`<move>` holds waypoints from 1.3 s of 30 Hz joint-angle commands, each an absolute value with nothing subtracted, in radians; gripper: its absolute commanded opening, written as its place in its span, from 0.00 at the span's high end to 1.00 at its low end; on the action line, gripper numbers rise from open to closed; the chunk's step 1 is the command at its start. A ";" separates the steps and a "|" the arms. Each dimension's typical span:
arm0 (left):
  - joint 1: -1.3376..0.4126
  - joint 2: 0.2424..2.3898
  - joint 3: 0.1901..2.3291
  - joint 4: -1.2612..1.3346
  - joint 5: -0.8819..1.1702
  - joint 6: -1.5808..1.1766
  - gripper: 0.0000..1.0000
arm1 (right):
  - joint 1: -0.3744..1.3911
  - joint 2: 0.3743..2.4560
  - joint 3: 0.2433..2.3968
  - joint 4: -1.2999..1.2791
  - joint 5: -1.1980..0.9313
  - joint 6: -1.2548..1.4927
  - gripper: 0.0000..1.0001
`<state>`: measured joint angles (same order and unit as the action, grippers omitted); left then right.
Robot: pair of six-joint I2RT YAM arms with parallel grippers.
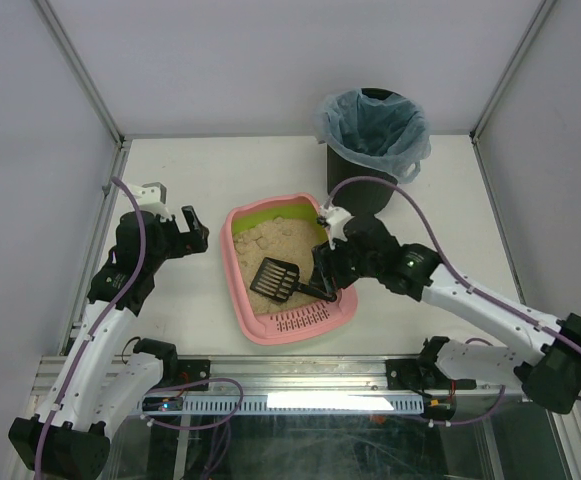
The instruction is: Clean the litter box
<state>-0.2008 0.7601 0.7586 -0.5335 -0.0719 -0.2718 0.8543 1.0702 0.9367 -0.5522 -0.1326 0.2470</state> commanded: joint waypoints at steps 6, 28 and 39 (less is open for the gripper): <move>-0.191 0.742 0.785 -0.491 -0.022 -0.247 0.01 | 0.887 1.207 0.887 -0.469 -0.115 0.244 0.45; -0.191 0.698 0.776 -0.469 0.087 -0.248 0.01 | 0.886 1.360 0.971 -0.513 -0.121 0.256 0.84; -0.193 0.625 0.730 -0.328 0.363 -0.247 0.02 | 0.853 1.305 1.017 -0.559 -0.197 0.375 0.87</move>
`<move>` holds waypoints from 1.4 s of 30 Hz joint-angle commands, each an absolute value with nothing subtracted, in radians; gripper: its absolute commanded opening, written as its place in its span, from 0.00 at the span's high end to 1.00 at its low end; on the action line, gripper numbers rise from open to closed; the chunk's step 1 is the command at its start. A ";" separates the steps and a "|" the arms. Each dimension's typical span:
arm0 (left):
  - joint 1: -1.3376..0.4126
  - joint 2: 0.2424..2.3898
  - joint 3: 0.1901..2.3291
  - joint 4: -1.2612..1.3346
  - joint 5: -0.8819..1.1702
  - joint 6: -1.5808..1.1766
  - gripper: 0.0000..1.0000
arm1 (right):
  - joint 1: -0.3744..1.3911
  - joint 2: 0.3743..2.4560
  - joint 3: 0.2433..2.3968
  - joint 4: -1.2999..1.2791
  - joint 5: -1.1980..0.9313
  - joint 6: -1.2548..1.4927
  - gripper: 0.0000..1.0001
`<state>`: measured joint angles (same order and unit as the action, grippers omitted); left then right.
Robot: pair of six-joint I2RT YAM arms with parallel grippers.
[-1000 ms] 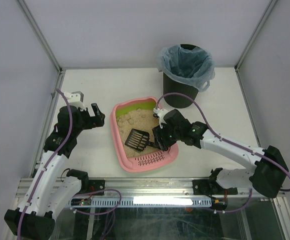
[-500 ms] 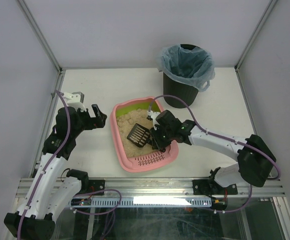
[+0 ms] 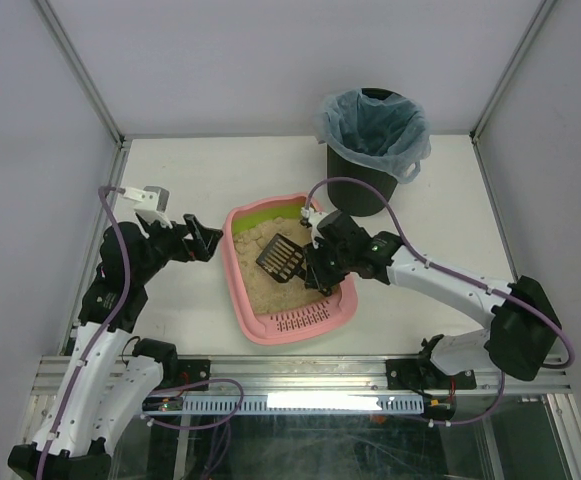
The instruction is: Clean the litter box
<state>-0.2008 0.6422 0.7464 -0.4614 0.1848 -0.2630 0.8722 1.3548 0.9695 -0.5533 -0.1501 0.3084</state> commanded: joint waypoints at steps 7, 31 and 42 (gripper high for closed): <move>-0.313 0.707 0.753 -0.234 0.450 -0.231 0.13 | 0.760 1.208 0.941 -0.490 -0.298 0.449 0.89; -0.893 1.176 0.904 -0.248 0.053 0.086 0.34 | 0.670 1.204 0.901 -0.451 -0.557 0.418 0.90; -0.895 1.250 0.914 -0.283 0.185 0.080 0.52 | 0.670 1.165 0.918 -0.453 -0.556 0.419 0.90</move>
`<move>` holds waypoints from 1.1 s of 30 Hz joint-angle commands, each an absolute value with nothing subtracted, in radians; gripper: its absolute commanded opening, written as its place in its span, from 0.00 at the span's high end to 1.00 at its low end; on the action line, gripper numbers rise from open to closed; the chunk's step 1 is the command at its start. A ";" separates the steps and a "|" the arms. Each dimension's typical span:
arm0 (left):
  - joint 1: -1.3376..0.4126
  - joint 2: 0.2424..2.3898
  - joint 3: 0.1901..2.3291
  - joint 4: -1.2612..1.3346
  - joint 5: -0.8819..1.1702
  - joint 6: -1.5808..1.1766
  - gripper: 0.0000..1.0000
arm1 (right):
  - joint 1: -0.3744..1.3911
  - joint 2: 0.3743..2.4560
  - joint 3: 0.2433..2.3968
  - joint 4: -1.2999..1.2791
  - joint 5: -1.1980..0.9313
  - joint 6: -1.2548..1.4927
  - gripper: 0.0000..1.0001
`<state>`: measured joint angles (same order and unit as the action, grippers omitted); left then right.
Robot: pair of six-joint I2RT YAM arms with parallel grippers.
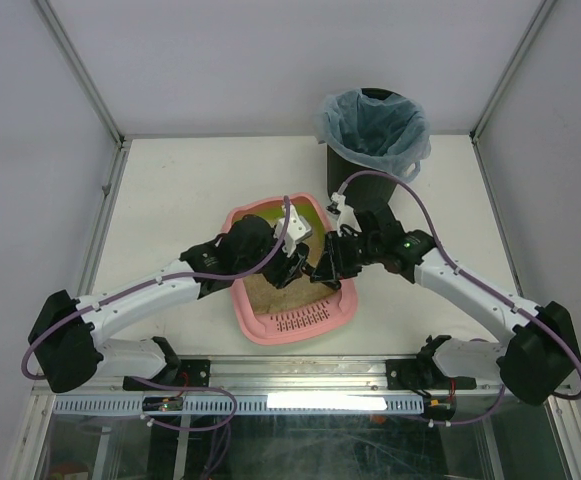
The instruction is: Clean the litter box
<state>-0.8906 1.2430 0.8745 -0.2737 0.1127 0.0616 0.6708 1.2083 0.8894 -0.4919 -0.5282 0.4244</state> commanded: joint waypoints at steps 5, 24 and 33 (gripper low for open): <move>-0.895 1.252 0.917 -0.297 0.183 0.080 0.68 | 0.670 1.163 0.937 -0.467 -0.550 0.412 0.90; -0.894 1.208 0.896 -0.162 0.021 -0.125 1.00 | 0.669 0.794 0.643 -0.069 -0.218 0.743 0.38; -0.894 1.145 0.849 -0.107 -0.095 -0.174 1.00 | 0.712 0.756 0.580 0.088 -0.074 0.979 0.38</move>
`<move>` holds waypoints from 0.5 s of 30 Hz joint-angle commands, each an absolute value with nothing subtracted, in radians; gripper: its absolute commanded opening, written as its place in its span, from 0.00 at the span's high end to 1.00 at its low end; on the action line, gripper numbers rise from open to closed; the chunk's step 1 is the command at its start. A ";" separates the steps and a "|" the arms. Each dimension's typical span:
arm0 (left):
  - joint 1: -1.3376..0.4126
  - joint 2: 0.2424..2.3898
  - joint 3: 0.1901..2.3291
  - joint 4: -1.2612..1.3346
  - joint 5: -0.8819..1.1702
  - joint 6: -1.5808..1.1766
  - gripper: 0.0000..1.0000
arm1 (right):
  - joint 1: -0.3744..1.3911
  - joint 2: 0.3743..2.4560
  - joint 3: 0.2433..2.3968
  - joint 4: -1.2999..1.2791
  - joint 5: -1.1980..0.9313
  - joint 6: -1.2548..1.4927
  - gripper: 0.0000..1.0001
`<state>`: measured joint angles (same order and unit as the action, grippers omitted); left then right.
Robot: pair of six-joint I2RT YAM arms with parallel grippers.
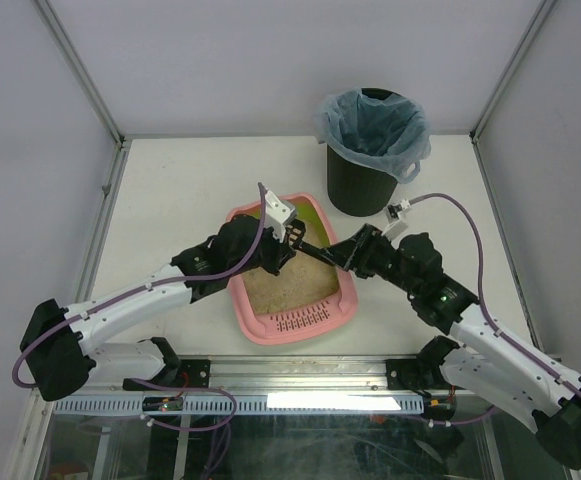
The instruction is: Clean the litter box
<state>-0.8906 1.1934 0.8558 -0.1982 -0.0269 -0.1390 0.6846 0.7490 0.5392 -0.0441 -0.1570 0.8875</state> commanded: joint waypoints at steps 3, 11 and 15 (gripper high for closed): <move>-0.894 1.127 0.841 -0.097 -0.096 -0.163 1.00 | 0.716 0.818 0.618 0.084 -0.138 0.959 0.39; -0.894 1.121 0.841 -0.098 -0.111 -0.150 1.00 | 0.725 0.894 0.650 0.108 -0.244 0.951 0.42; -0.895 1.129 0.844 -0.099 -0.109 -0.137 1.00 | 0.726 0.922 0.657 0.123 -0.243 0.947 0.49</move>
